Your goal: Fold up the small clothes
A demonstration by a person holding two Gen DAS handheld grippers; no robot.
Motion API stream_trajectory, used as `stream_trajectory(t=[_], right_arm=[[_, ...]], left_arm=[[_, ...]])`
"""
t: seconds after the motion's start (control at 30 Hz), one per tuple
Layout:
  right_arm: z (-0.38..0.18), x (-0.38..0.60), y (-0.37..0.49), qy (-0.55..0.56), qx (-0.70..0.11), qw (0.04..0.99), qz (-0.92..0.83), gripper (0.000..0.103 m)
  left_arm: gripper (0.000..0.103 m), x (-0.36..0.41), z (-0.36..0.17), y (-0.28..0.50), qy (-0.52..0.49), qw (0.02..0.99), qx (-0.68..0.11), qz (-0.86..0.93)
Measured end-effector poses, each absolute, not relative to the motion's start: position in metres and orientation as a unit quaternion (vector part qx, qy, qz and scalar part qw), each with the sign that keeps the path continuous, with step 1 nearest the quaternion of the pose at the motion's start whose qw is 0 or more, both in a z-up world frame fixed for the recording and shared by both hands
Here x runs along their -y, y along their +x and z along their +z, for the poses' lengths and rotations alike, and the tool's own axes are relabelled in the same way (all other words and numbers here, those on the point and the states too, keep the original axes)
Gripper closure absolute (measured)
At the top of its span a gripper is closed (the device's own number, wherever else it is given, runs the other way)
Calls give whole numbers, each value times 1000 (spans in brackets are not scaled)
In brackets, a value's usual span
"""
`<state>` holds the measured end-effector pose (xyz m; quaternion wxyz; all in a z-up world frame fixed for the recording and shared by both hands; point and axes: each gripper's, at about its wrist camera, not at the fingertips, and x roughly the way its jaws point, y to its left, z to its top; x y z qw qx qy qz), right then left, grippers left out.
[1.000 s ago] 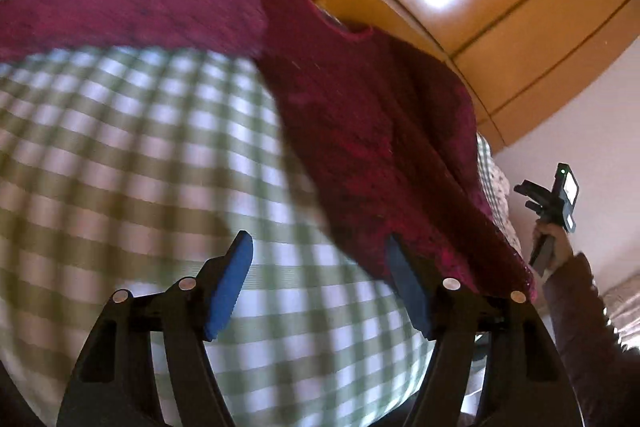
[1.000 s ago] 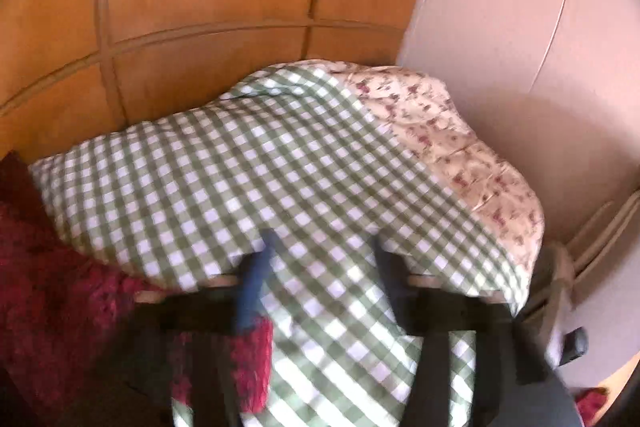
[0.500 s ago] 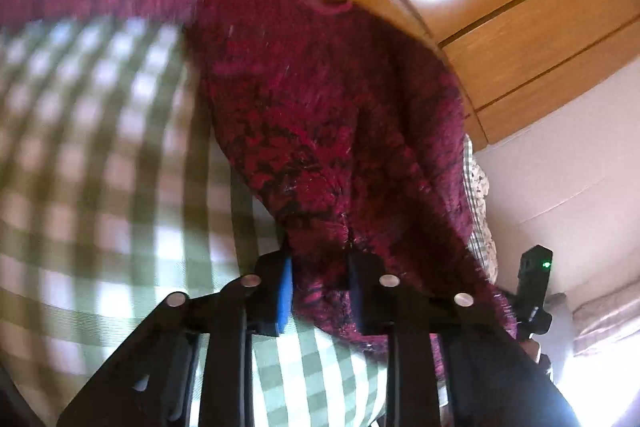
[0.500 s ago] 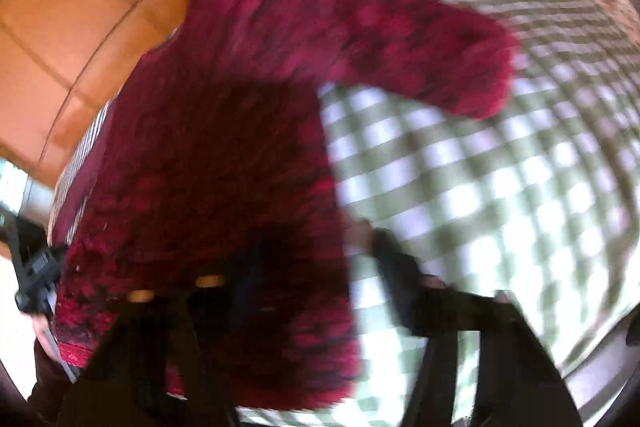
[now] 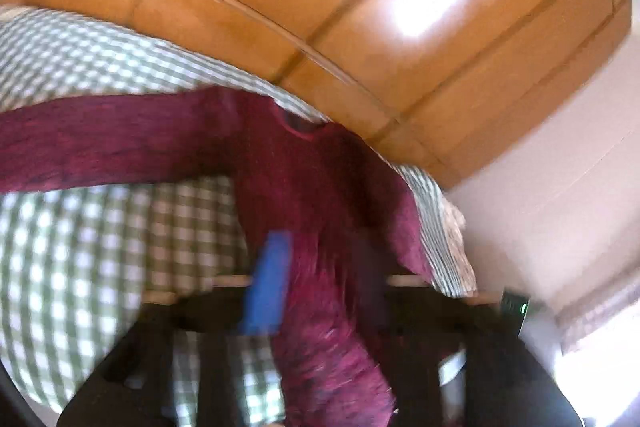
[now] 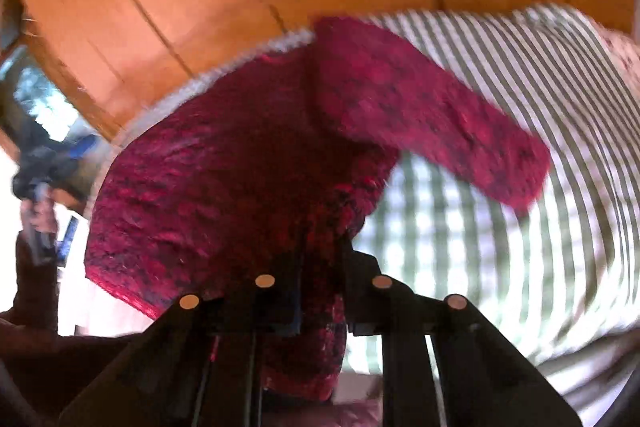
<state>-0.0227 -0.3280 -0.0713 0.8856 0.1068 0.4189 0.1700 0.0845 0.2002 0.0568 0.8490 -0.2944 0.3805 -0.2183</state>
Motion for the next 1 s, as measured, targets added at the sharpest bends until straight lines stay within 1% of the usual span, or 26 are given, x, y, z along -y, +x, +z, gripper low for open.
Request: stream_trajectory(t=[0.03, 0.07, 0.13, 0.27, 0.3, 0.33, 0.37, 0.4, 0.43, 0.47, 0.5, 0.53, 0.63, 0.7, 0.8, 0.87, 0.9, 0.93, 0.97, 1.0], right_arm=[[-84, 332, -24, 115, -430, 881, 161, 70], [-92, 333, -23, 113, -439, 878, 156, 54], [-108, 330, -23, 111, -449, 876, 139, 45], [-128, 336, -6, 136, -462, 867, 128, 43], [-133, 335, -3, 144, -466, 863, 133, 43], [-138, 330, 0, 142, -472, 860, 136, 47], [-142, 325, 2, 136, -476, 858, 137, 52], [-142, 318, 2, 125, -477, 858, 140, 55], [-141, 312, 3, 112, -478, 861, 137, 63], [-139, 307, 3, 96, -477, 863, 134, 78], [-133, 302, 1, 84, -473, 866, 137, 81], [-123, 301, -3, 80, -461, 872, 144, 84], [-88, 307, -26, 81, -415, 889, 174, 86], [-81, 308, -43, 65, -406, 891, 190, 86], [-109, 303, -55, 33, -450, 874, 182, 87], [-139, 299, -56, 1, -485, 861, 152, 87], [-145, 302, -54, 4, -492, 858, 143, 87], [-146, 308, -54, 26, -492, 859, 143, 85], [-144, 313, -53, 59, -488, 859, 146, 76], [-136, 325, -52, 97, -469, 866, 144, 69]], left_arm=[[26, -207, 48, 81, -306, 851, -377, -201], [27, -209, 32, 78, -315, 842, -393, -193], [26, -207, 4, 69, -323, 826, -420, -194], [26, -178, -48, 38, -316, 794, -471, -219], [27, -169, -58, 32, -314, 787, -479, -228], [30, -157, -67, 25, -306, 782, -488, -237], [41, -146, -74, 24, -291, 782, -496, -240], [63, -136, -77, 21, -263, 789, -503, -235], [79, -127, -79, 20, -223, 804, -505, -221], [90, -121, -78, 20, -191, 815, -504, -210], [94, -124, -75, 19, -192, 817, -501, -212], [95, -128, -69, 18, -189, 821, -497, -210], [96, -147, -48, 5, -162, 841, -476, -201], [96, -159, -43, -7, -144, 848, -471, -196], [96, -168, -59, -19, -139, 835, -500, -184], [95, -158, -75, -18, -108, 832, -520, -161], [92, -157, -76, -18, -108, 832, -521, -156], [91, -159, -74, -16, -116, 833, -519, -153], [82, -161, -68, -12, -127, 838, -510, -148], [71, -162, -61, -10, -129, 846, -497, -141]])
